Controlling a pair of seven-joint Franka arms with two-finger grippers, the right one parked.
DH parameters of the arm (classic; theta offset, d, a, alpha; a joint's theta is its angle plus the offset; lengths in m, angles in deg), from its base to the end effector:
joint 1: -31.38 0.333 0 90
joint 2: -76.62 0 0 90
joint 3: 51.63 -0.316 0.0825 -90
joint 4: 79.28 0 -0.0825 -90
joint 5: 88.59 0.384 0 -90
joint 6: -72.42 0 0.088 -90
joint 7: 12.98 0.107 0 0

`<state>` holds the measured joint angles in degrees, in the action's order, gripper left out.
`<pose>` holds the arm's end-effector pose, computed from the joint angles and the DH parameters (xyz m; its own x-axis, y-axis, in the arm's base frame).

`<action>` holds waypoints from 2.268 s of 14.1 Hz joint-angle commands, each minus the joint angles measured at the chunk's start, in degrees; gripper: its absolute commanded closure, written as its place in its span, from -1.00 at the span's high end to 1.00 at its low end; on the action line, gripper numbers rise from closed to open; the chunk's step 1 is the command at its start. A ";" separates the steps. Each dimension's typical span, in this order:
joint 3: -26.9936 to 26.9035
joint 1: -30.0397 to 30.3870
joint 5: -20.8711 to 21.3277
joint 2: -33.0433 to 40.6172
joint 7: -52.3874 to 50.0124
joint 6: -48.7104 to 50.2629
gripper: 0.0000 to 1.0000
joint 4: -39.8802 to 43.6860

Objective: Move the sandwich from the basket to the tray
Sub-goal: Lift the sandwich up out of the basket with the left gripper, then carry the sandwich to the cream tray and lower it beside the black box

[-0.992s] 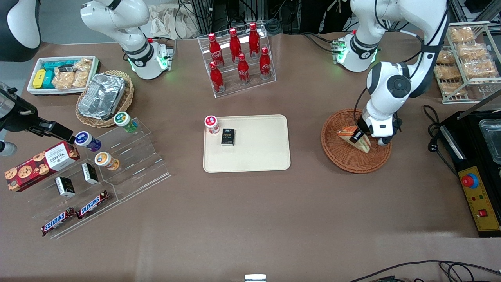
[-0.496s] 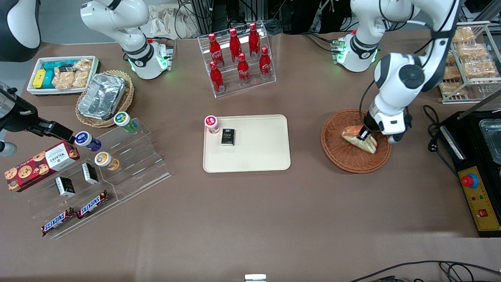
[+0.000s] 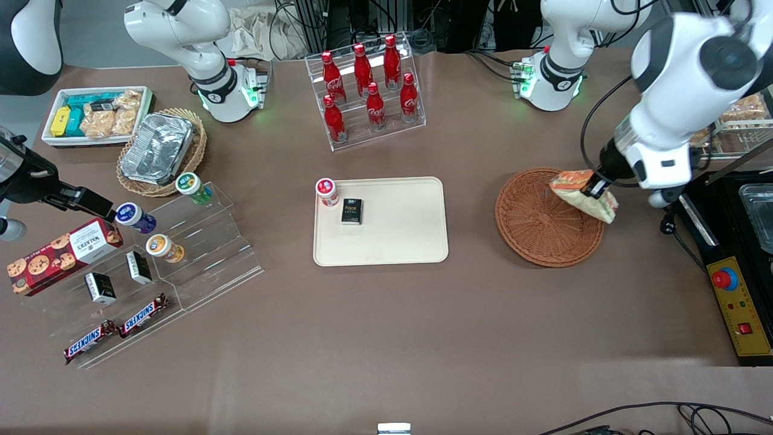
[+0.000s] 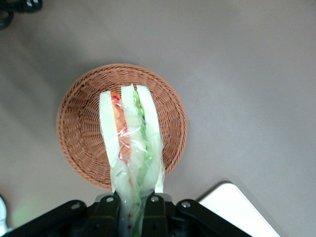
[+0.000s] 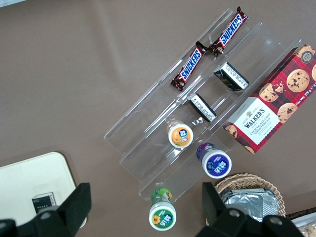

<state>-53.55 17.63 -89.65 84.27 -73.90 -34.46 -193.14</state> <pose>0.5095 -0.1075 0.5232 0.6511 0.7588 -0.0138 0.7589 -0.6508 0.0209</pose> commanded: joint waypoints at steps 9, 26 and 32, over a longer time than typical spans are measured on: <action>-0.19 -5.93 -0.09 -1.85 3.88 4.75 -0.73 5.59; 7.27 -20.36 -2.28 -23.55 6.24 -19.59 -1.00 4.97; 8.60 -20.79 -2.46 -31.37 9.23 -24.59 -1.00 4.88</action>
<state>-44.76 -2.75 -91.36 55.61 -66.69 -57.06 -189.43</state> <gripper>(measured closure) 0.841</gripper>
